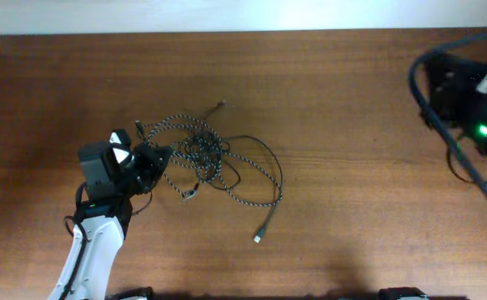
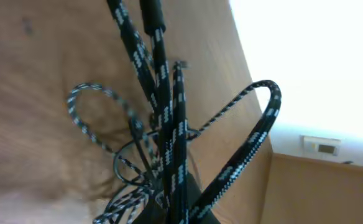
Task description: Untangle cables
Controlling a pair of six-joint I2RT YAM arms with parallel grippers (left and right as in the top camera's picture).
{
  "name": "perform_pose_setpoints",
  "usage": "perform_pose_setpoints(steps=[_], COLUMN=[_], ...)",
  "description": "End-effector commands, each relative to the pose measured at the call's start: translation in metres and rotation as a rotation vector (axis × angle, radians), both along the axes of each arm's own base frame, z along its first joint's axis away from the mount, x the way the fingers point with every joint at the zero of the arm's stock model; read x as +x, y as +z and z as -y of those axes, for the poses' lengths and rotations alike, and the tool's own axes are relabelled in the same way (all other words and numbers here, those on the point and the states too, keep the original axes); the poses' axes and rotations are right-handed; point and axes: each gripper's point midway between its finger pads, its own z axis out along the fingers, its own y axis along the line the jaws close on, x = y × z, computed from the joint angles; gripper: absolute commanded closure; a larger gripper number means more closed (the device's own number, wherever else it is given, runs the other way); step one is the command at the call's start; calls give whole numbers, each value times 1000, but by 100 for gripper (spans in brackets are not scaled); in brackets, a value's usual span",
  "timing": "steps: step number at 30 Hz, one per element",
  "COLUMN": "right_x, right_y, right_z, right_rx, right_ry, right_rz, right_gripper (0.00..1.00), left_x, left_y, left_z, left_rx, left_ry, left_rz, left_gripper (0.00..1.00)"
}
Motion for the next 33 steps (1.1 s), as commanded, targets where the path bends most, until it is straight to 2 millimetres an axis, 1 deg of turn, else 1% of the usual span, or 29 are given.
perform_pose_setpoints(steps=[1, 2, 3, 4, 5, 6, 7, 8, 9, 10, 11, 12, 13, 14, 15, 16, 19, 21, 22, 23, 24, 25, 26, 27, 29, 30, 31, 32, 33], right_x=[6, 5, 6, 5, 6, 8, 12, 19, 24, 26, 23, 22, 22, 21, 20, 20, 19, 17, 16, 15, 12, 7, 7, 7, -2, 3, 6, 7, 5], right_y=[-42, -64, -96, -122, -140, -163, -180, -206, -226, -237, -239, -239, -239, -240, -240, -240, -241, -256, -267, -283, -290, -292, -291, -294, -313, -327, -332, -333, -332], right_z=[-48, -68, -85, -103, -120, -146, -162, -181, -195, -206, -221, -229, -233, -241, -244, -246, -247, -245, -244, -245, -246, -252, -256, -255, -258, -256, -258, -259, -261], right_rx=[34, 9, -54, -99, -120, -147, -190, -270, -362, -442, -506, -547, -581, -641, -662, -699, -723, -729, -736, -741, -735, -712, -697, -698, -666, -683, -681, -673, -654], right_ry=[334, 509, 630, 733, 797, 880, 912, 930, 925, 921, 929, 925, 916, 901, 898, 879, 869, 873, 878, 883, 885, 913, 922, 922, 957, 934, 930, 922, 920], right_rz=[-140, -185, -259, -319, -364, -403, -425, -453, -464, -457, -419, -391, -373, -346, -336, -320, -317, -359, -382, -414, -433, -431, -421, -425, -458, -447, -435, -433, -441], right_gripper=[86, 73, 56, 46, 41, 39, 36, 39, 46, 49, 49, 48, 48, 48, 48, 44, 44, 44, 44, 44, 44, 44, 44, 44, 44, 44, 45, 55, 62], left_x=[5, 5, 5, 5, 5, 5, 5, 5, 5, 5, -3, -10, -13, -13, -16, -19, -19, -19, -19, -19, -19, -19, -19, -19, -19, -19, -19, -19, -19], left_y=[25, 26, 26, 26, 26, 26, 26, 26, 32, 49, 81, 92, 96, 96, 97, 98, 101, 101, 101, 101, 101, 101, 101, 101, 101, 101, 101, 101, 101], left_z=[13, 14, 14, 14, 14, 14, 14, 15, 19, 30, 50, 58, 61, 62, 64, 68, 70, 70, 70, 70, 70, 70, 70, 70, 70, 70, 70, 70, 70], left_rx=[-32, -36, -36, -36, -36, -36, -36, -37, -14, 41, 95, 106, 105, 104, 114, 132, 138, 137, 137, 137, 137, 138, 132, 132, 132, 132, 132, 132, 132], left_ry=[-97, -103, -103, -103, -103, -103, -103, -105, -154, -272, -470, -546, -574, -578, -605, -639, -643, -643, -643, -643, -643, -643, -641, -641, -641, -641, -641, -641, -641], left_rz=[117, 124, 124, 124, 124, 124, 124, 125, 172, 308, 538, 624, 651, 654, 676, 707, 725, 724, 724, 724, 723, 724, 720, 719, 719, 719, 719, 719, 720], left_gripper=[100, 100, 100, 100, 100, 100, 99, 100, 100, 100, 100, 100, 100, 100, 100, 100, 100, 100, 100, 100, 100, 100, 100, 100, 100, 100, 100, 100, 100])
